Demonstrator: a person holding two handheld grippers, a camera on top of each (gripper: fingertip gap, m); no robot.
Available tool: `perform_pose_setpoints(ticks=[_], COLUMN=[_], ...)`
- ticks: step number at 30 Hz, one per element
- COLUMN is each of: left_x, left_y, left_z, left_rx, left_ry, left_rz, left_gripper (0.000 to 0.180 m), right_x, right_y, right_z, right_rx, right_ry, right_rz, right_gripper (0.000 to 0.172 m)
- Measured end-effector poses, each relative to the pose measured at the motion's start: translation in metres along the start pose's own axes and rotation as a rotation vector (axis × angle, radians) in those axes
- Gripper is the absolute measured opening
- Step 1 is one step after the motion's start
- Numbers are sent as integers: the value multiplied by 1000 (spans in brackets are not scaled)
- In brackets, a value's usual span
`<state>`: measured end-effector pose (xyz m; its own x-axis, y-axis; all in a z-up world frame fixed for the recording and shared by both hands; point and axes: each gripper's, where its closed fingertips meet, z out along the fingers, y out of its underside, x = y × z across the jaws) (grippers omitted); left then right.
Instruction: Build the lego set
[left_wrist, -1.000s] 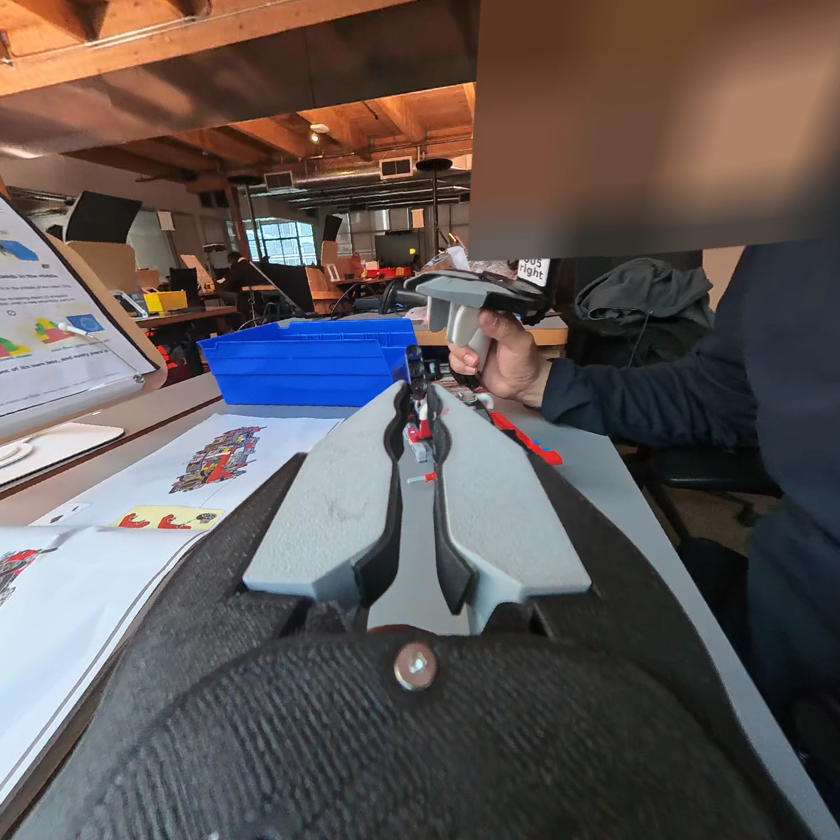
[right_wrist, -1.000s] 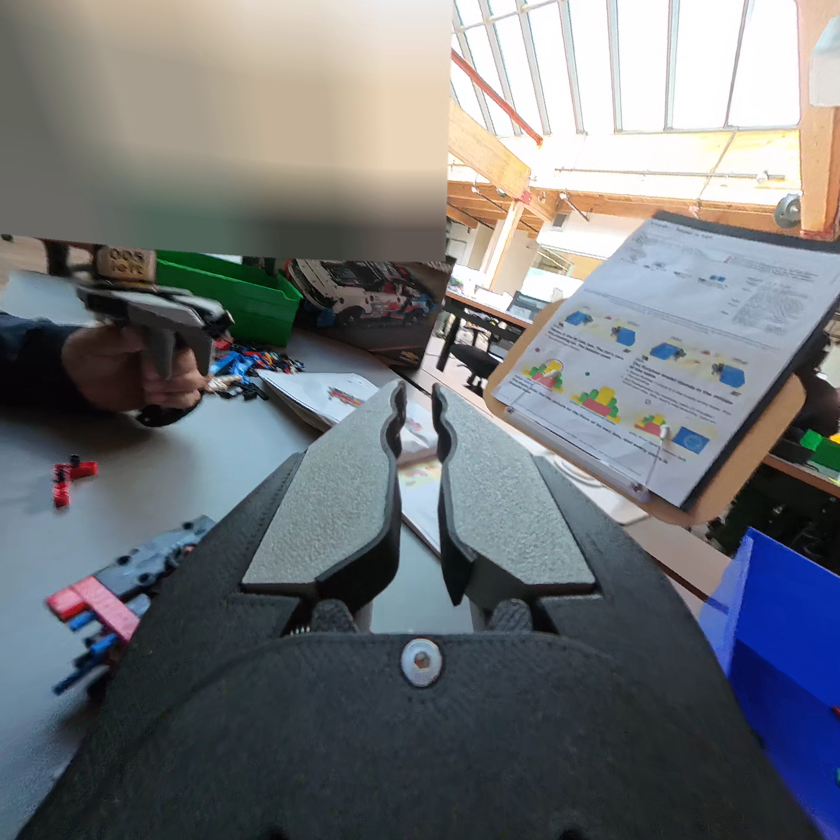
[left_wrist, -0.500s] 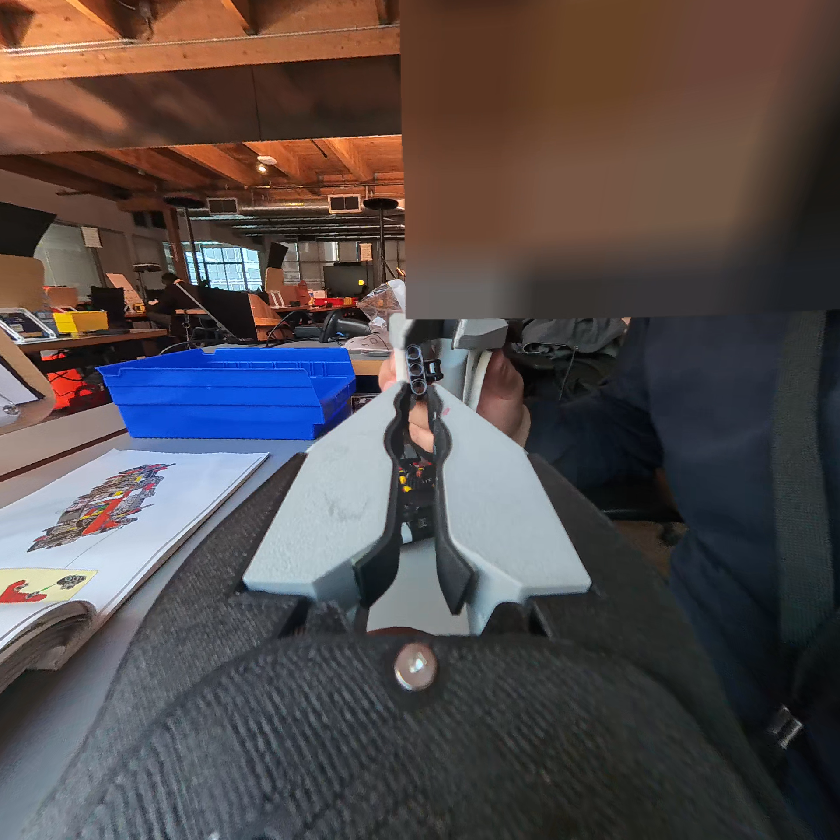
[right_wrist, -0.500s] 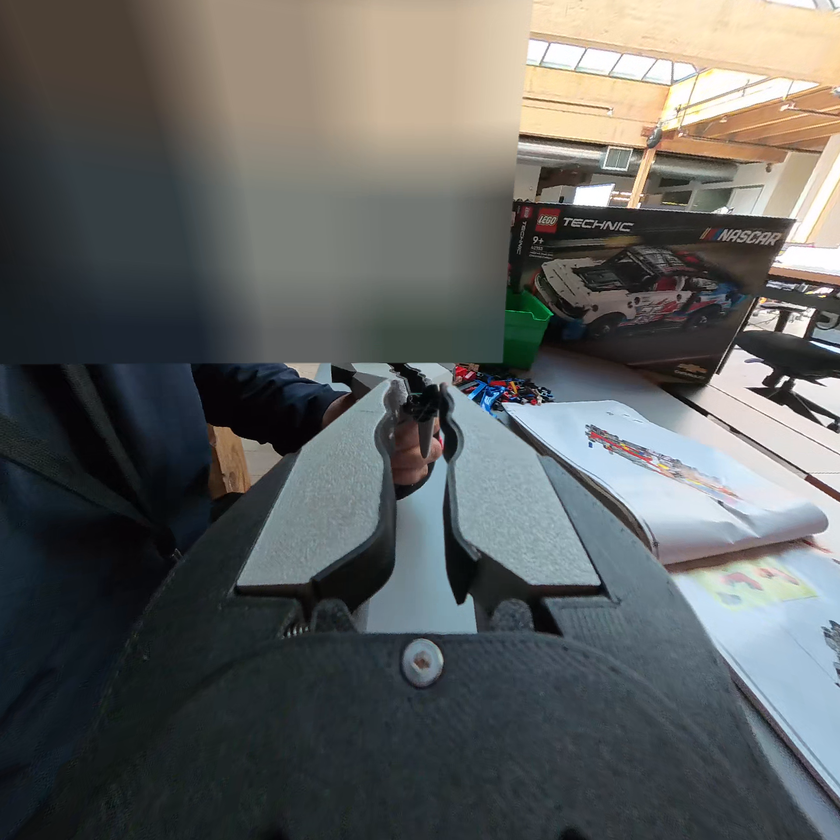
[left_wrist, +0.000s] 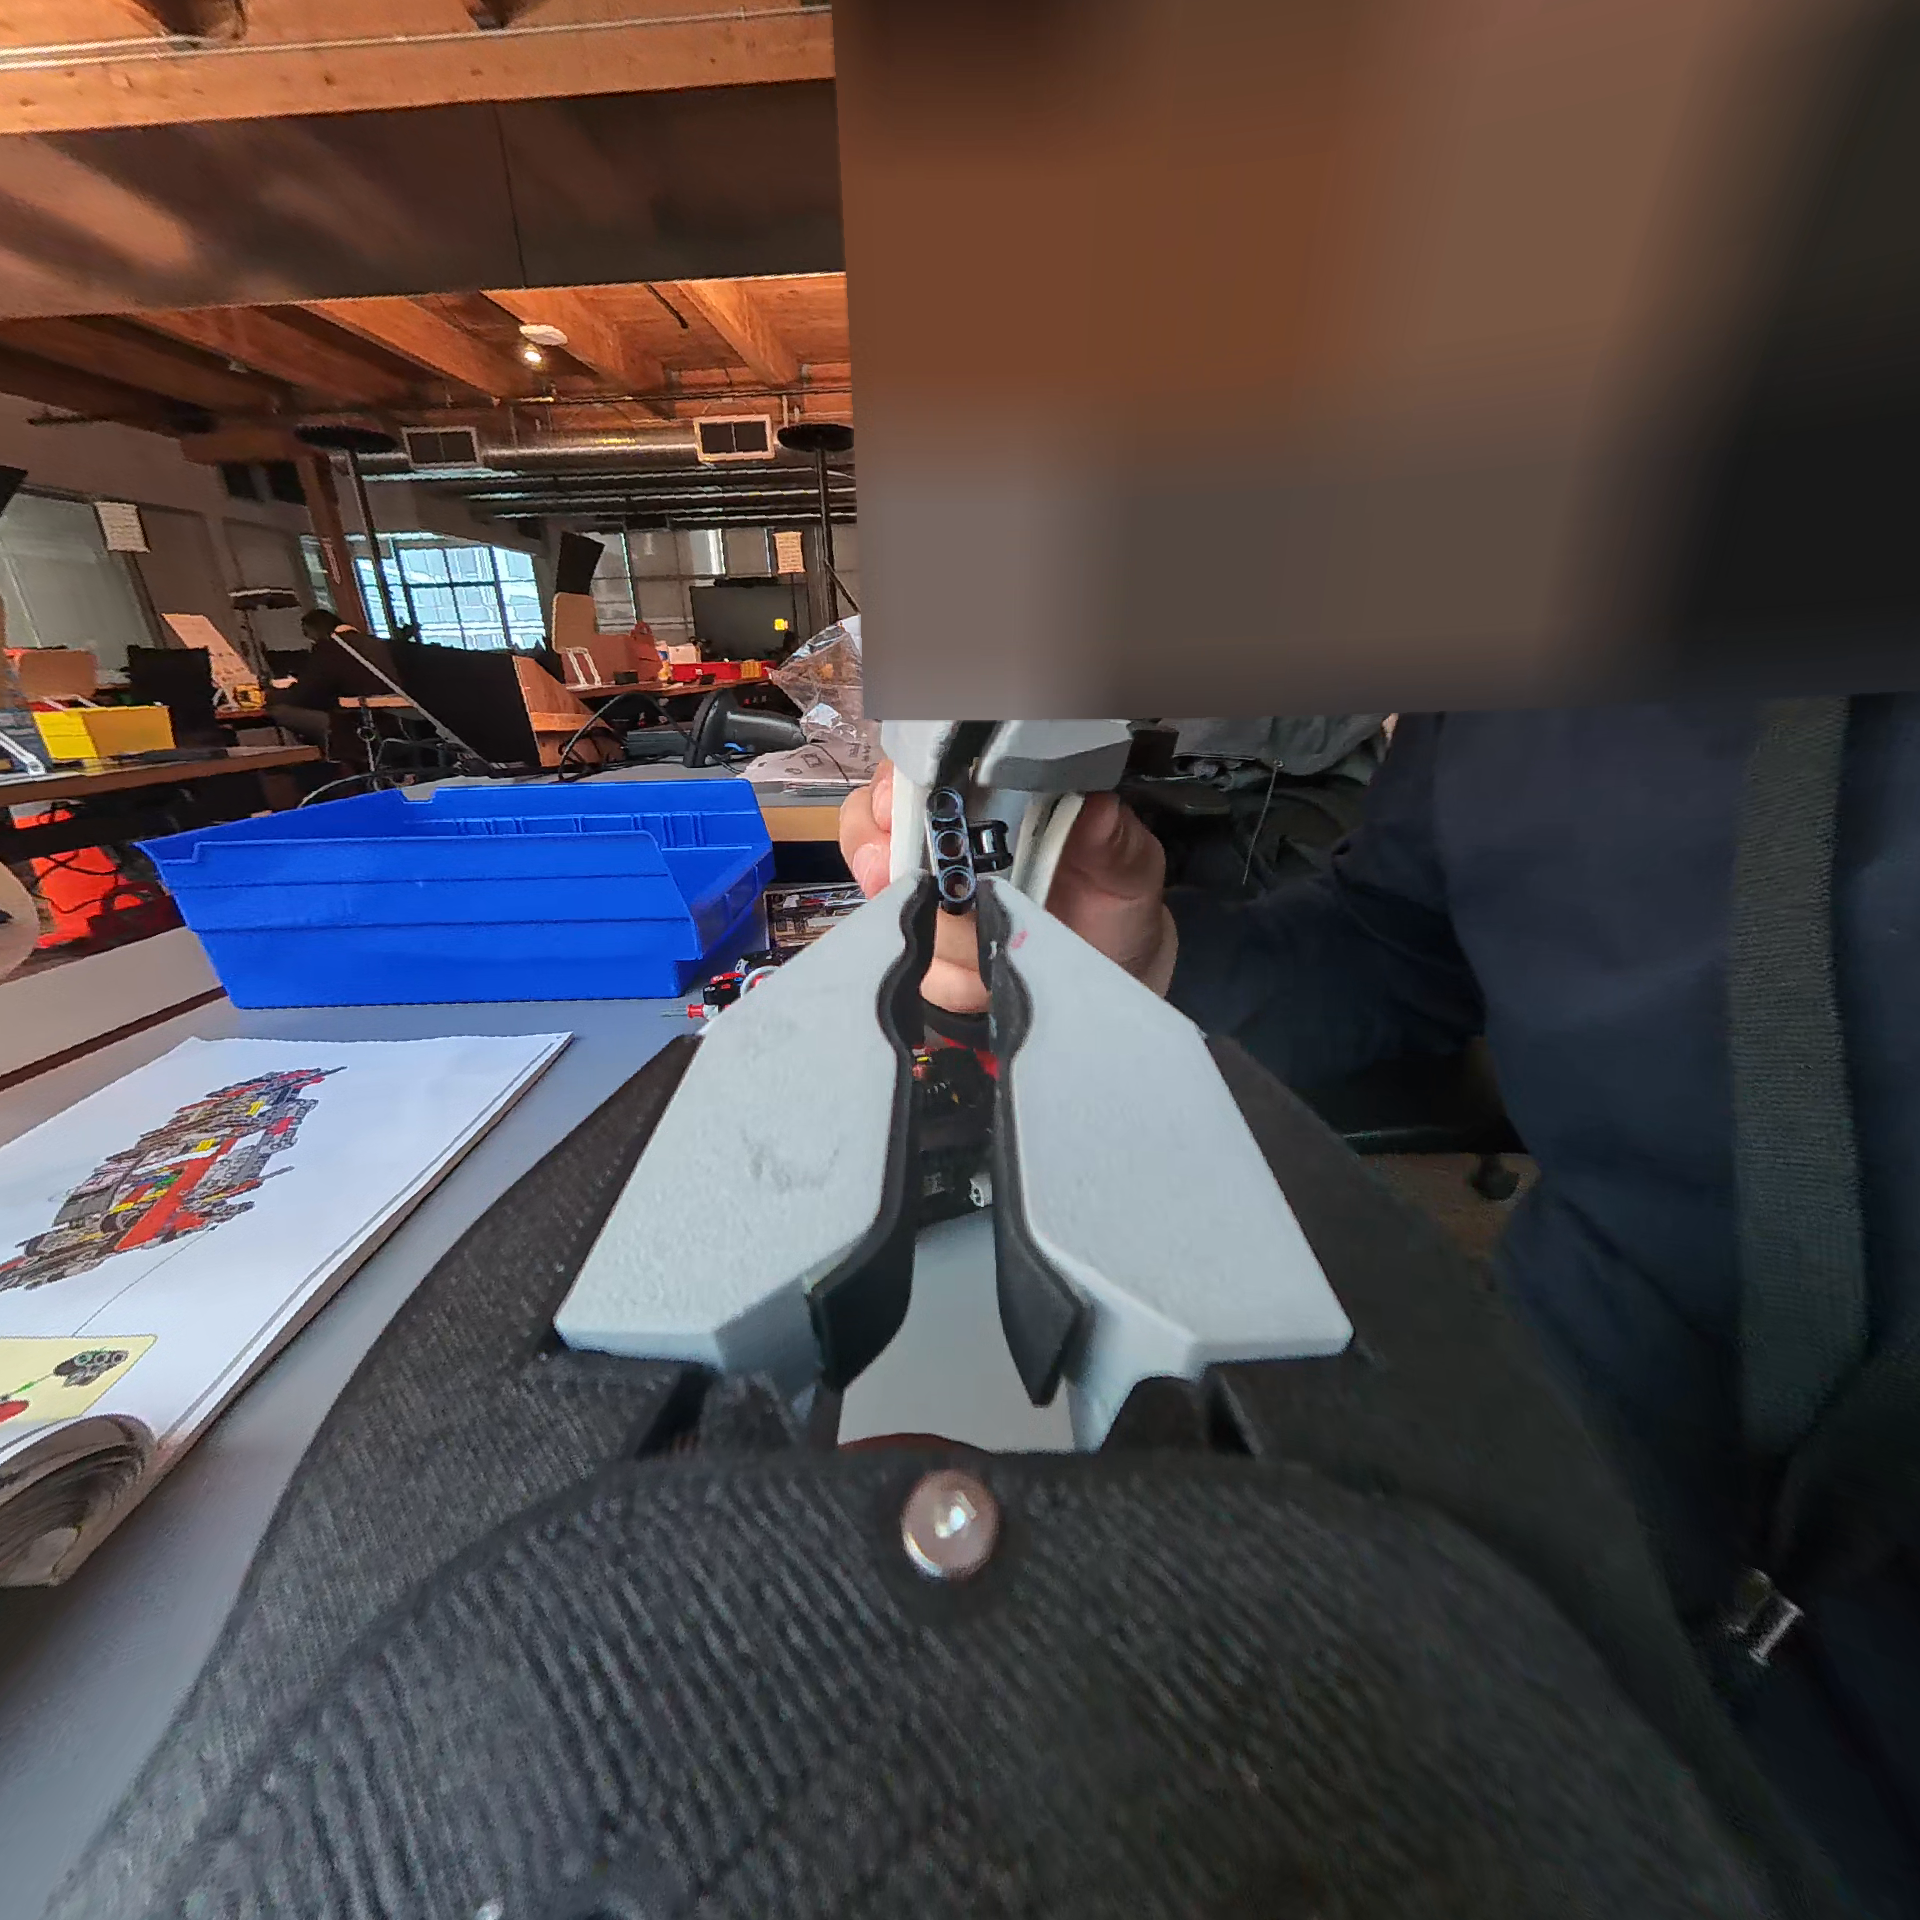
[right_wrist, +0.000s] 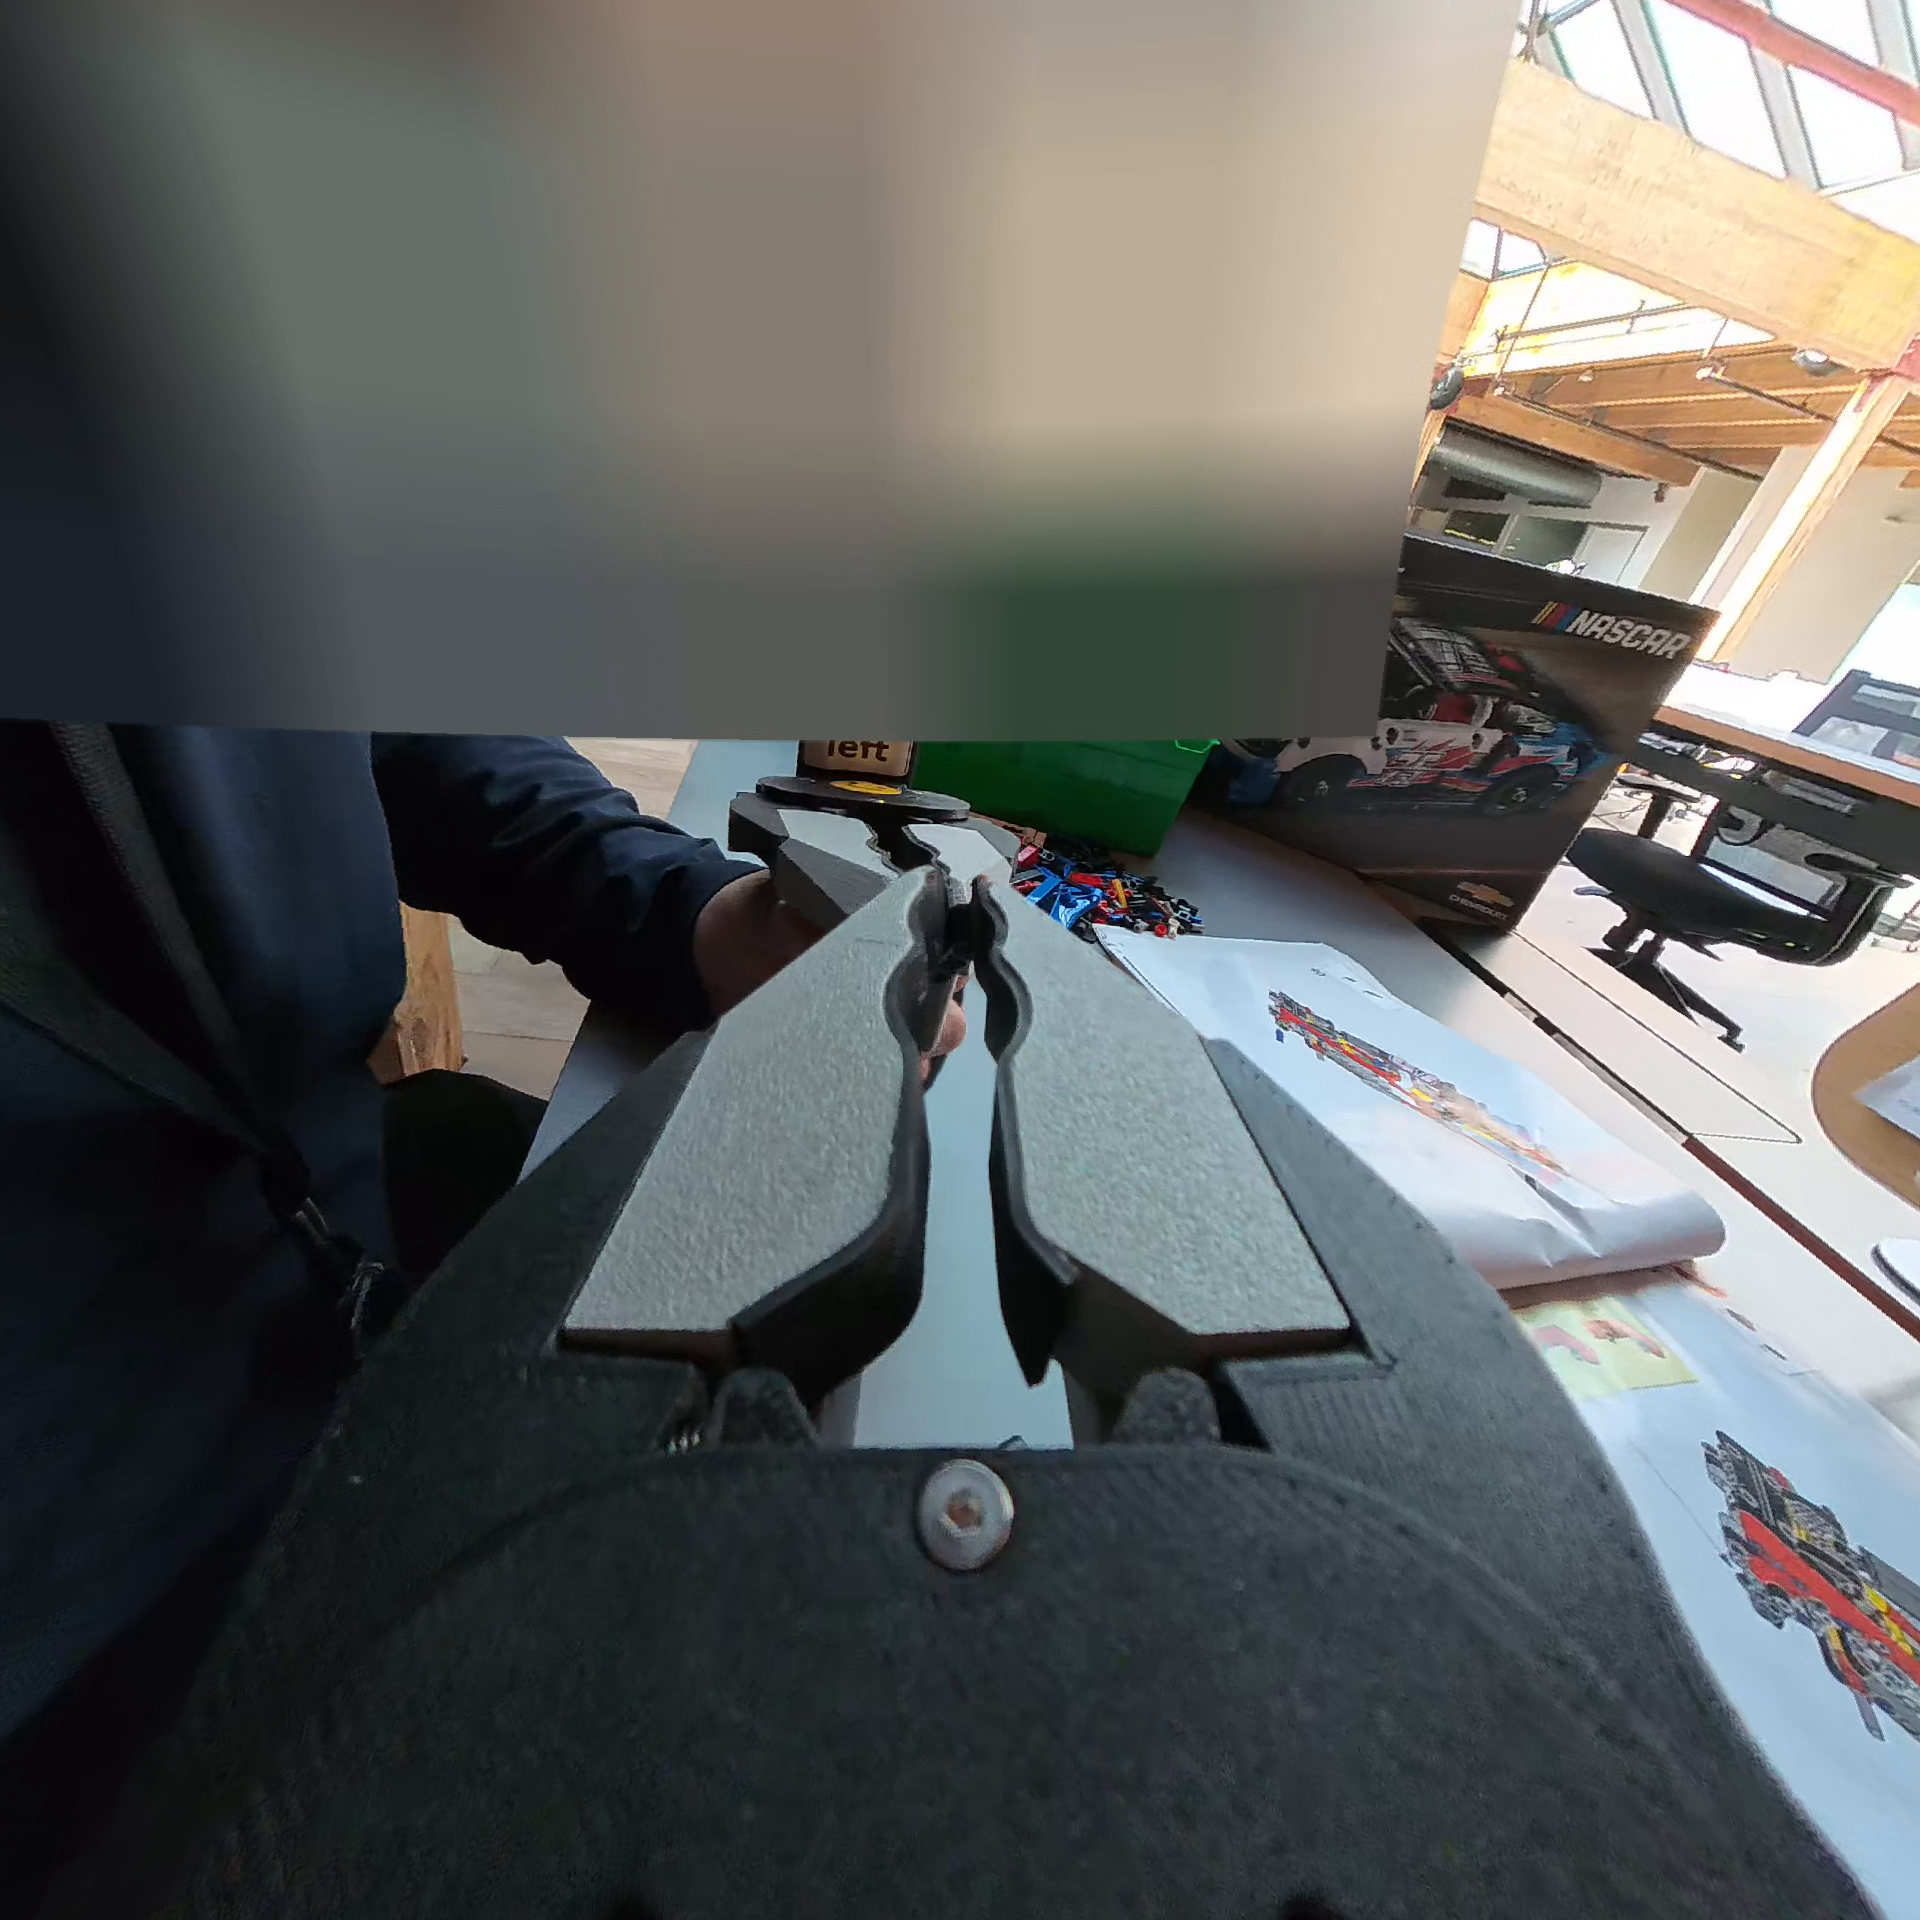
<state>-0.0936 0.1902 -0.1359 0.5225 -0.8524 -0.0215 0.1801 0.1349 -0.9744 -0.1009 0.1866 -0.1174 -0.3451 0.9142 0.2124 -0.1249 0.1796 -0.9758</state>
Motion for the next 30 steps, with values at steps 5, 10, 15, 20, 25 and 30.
perform_pose_setpoints(ticks=[5, 10, 15, 20, 25, 30], left_x=[0, 1, 10, 22, 35, 27], left_y=[1, -2, -14, -18, -12, -19], left_z=[0, 0, -1, -3, -2, -11], left_rx=[-8, 6, 84, 76, -9, -9], left_ry=[-7, -12, -2, 11, 8, -32], left_rz=[16, 17, -57, -37, 42, 71], left_gripper=[5, 5, 5, 5, 5, 5], right_x=[0, 0, -6, -17, -24, -18], right_y=[3, 4, -10, -20, -17, -25], right_z=[0, 4, 8, 13, 18, 7], right_rx=[-10, -30, 20, 27, -12, 20], right_ry=[6, 4, -5, -17, 27, 93], right_rz=[4, 68, 151, 188, 189, 190], right_gripper=[5, 5, 4, 0, 0, 2])
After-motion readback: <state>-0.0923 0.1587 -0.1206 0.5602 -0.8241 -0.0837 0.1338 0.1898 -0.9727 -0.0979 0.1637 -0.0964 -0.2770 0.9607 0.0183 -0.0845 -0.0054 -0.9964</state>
